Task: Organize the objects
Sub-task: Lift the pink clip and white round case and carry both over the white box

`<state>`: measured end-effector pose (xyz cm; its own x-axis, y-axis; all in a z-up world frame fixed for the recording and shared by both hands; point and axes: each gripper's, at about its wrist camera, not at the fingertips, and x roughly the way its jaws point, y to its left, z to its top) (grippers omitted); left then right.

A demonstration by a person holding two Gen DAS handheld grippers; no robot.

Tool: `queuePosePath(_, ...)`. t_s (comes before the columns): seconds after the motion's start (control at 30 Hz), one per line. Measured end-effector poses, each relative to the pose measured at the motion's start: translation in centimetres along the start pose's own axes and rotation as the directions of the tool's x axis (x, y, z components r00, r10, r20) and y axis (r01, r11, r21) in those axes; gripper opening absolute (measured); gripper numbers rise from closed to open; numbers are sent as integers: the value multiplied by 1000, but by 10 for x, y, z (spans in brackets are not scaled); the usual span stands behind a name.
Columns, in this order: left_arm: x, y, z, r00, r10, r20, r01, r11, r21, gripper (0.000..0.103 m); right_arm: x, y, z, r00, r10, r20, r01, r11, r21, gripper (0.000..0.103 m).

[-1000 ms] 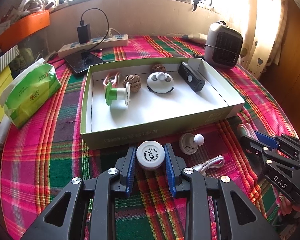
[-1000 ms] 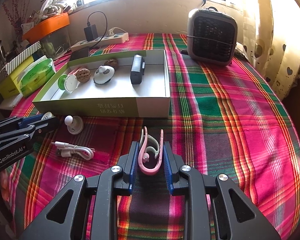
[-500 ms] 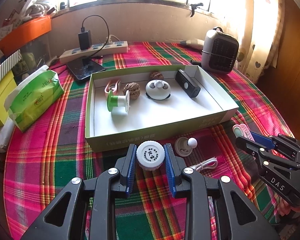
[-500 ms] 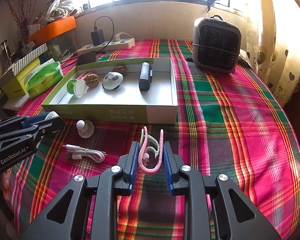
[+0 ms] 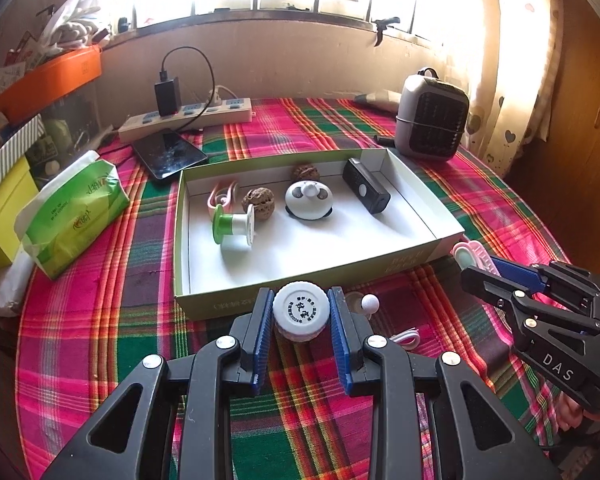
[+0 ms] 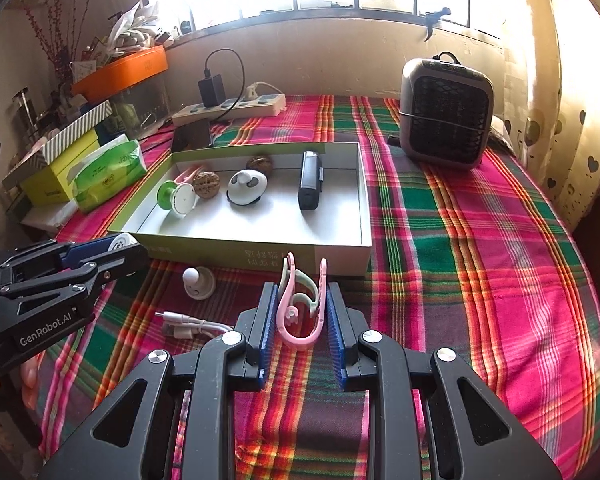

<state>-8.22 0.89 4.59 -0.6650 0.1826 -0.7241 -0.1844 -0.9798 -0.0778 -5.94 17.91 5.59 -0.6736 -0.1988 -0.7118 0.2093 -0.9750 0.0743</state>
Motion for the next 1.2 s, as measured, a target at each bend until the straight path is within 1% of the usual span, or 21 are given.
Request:
queuePosePath(0.37, 0, -4, 11, 1000, -9, 17, 9, 1000, 9, 26, 1, 4, 17, 1000, 22, 18, -22, 1000, -19, 25)
queuePosePath(0.57, 5, -4, 17, 1000, -10, 17, 10, 1000, 7, 26, 5, 4, 26, 999, 40, 20, -40, 999, -16, 25)
queuePosePath(0.83, 15, -1, 25, 1000, -10, 13, 10, 1000, 0, 26, 14, 0, 38, 999, 45, 16, -45, 999, -15, 25)
queuePosePath(1.0, 20, 0, 31, 1000, -6, 12, 6, 1000, -1, 26, 23, -1, 46, 999, 51, 5, -51, 999, -18, 25)
queuePosePath(1.1, 24, 1, 34, 1000, -5, 10, 5, 1000, -2, 26, 31, -1, 51, 997, 69, -15, -70, 997, -20, 25)
queuePosePath(1.2, 29, 1, 36, 1000, -6, 3, 6, 1000, -4, 26, 40, 1, 57, 998, 67, -22, -67, 997, -35, 25)
